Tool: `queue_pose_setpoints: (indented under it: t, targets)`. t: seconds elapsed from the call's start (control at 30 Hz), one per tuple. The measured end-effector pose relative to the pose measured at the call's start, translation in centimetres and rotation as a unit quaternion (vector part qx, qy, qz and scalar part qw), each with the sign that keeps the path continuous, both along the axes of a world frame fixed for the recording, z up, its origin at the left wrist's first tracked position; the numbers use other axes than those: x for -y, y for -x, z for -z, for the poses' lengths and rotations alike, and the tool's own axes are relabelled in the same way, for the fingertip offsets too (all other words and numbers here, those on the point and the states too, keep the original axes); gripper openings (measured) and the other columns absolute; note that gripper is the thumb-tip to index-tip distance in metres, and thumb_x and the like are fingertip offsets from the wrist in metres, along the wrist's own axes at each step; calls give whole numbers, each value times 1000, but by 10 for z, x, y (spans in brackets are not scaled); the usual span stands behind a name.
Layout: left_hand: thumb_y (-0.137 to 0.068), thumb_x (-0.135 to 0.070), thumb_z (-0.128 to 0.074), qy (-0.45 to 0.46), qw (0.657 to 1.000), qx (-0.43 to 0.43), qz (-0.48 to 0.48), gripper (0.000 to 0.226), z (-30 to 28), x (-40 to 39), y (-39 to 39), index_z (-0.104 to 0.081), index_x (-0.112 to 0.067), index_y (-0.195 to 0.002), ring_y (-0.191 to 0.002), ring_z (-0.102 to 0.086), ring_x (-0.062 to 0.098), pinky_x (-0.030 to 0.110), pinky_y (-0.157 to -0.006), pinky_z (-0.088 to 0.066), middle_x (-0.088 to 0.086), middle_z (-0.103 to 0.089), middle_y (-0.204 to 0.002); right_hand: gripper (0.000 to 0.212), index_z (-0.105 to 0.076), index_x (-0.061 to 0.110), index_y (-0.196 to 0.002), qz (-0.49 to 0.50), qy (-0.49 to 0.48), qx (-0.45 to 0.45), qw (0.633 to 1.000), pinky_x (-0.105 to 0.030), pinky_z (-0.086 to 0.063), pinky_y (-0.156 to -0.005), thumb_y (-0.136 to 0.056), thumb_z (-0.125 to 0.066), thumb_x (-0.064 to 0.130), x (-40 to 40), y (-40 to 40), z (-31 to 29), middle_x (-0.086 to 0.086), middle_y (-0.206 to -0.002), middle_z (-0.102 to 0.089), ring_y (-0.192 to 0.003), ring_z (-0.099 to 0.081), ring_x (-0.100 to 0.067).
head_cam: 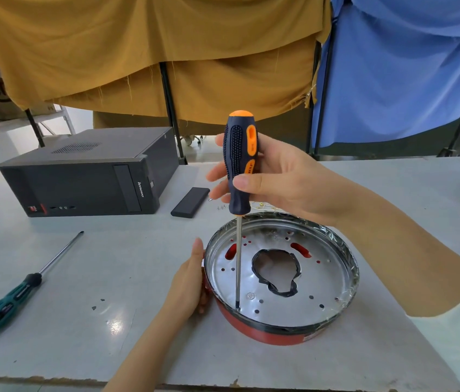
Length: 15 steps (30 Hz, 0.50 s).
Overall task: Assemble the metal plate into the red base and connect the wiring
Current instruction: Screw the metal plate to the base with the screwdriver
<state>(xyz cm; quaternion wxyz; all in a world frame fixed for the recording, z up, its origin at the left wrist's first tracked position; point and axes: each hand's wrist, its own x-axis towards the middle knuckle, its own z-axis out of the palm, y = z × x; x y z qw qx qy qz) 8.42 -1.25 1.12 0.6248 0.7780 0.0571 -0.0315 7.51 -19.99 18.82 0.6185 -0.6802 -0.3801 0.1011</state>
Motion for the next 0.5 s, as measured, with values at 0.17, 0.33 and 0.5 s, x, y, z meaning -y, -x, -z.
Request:
queue_pose_setpoints:
  t: [0.17,0.33,0.5]
  targets:
    - [-90,-41,-50,22,1000,13,-4,37,2,1,-2,-42,-16,-65,-46,-31,18,24,-42,-28,7,-36,-56,38,-47,14,-120,38,16,25,999,-44,-55,-86,-86,-62,8,1,-1,-1,-8,-100,-67,-94,-68,-29]
    - [-87,-39,-50,29,999,29,-13,32,4,1,0,-43,-14,-67,-48,-31,19,24,-41,-29,7,-36,-56,51,-47,17,-110,90,39,39,994,-49,-54,-86,-70,-77,23,-4,-2,-2,-7,-90,-67,-89,-69,-28]
    - [-76,-49,-48,28,999,44,-13,39,7,3,-1,-41,-12,-67,-50,-33,19,24,-40,-27,2,-38,-55,42,-45,13,-125,-2,-18,-15,1000,-44,-50,-97,-86,-59,8,-1,0,-1,-3,-104,-67,-104,-66,-25]
